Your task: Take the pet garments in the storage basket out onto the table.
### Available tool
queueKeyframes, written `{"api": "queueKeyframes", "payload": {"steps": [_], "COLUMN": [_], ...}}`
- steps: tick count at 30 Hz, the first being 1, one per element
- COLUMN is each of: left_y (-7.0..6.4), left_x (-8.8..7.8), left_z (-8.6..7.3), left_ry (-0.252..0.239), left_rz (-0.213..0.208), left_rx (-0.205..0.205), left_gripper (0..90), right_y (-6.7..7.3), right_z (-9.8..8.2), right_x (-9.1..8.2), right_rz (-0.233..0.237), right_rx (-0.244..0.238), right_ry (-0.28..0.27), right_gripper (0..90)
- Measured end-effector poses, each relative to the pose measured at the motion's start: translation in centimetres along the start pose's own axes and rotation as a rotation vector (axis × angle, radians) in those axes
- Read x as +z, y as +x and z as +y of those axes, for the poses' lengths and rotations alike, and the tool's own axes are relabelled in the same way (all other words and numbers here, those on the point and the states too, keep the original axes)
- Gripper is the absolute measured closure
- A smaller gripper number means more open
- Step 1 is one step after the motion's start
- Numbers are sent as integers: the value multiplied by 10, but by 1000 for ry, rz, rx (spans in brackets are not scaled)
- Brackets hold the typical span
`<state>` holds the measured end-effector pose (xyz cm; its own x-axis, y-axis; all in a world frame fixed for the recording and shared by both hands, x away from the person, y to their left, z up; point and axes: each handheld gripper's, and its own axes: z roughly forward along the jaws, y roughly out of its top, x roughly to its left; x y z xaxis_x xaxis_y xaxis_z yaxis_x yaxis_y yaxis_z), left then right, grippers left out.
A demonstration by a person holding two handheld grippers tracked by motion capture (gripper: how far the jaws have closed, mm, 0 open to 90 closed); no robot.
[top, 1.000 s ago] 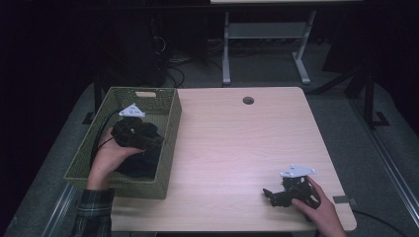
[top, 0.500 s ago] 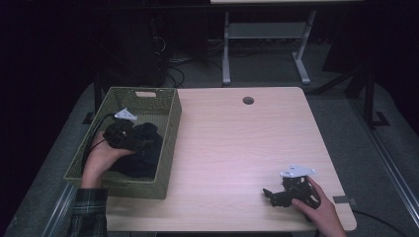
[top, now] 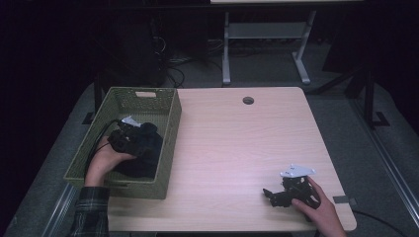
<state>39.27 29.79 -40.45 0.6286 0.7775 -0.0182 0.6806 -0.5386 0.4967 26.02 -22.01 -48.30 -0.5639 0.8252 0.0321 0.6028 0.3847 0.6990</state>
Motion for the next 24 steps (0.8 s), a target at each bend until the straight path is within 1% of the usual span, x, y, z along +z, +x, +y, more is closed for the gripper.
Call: {"api": "queueKeyframes", "payload": {"steps": [2,3,4,5,8,9,10,12,13,14,15,16,19,24], "left_y": [1,1,2,2,2,2,1,1,1,0,0,0,2,2], "left_x": [5,9,12,15,22,23,23,22,21,21,20,20,18,13], "left_z": [-2,-2,-3,-3,-5,-5,-5,-6,-6,-5,-5,-5,-5,-3], "left_ry": [26,50,68,83,115,124,125,132,137,141,143,146,148,141], "left_rz": [-2,-4,-15,-16,-17,-22,-29,-48,-46,-43,-41,-39,-38,-40], "left_rx": [1,-2,-2,-3,4,6,8,10,11,13,14,4,-4,-1], "left_gripper": [133,134,138,140,147,170,212,316,399,424,472,515,578,607], "right_y": [0,0,0,0,0,0,0,0,0,0,0,0,0,0], "right_z": [0,0,0,0,0,0,0,0,0,0,0,0,0,0], "right_x": [0,0,0,0,0,0,0,0,0,0,0,0,0,0], "right_rz": [0,0,0,0,0,0,0,0,0,0,0,0,0,0], "right_rx": [0,-1,0,0,0,0,0,0,0,0,0,-1,0,-1], "right_ry": [0,0,0,0,0,0,0,0,0,0,0,0,0,0], "right_gripper": [0,0,0,0,0,0,0,0,0,0,0,0,0,0]}}
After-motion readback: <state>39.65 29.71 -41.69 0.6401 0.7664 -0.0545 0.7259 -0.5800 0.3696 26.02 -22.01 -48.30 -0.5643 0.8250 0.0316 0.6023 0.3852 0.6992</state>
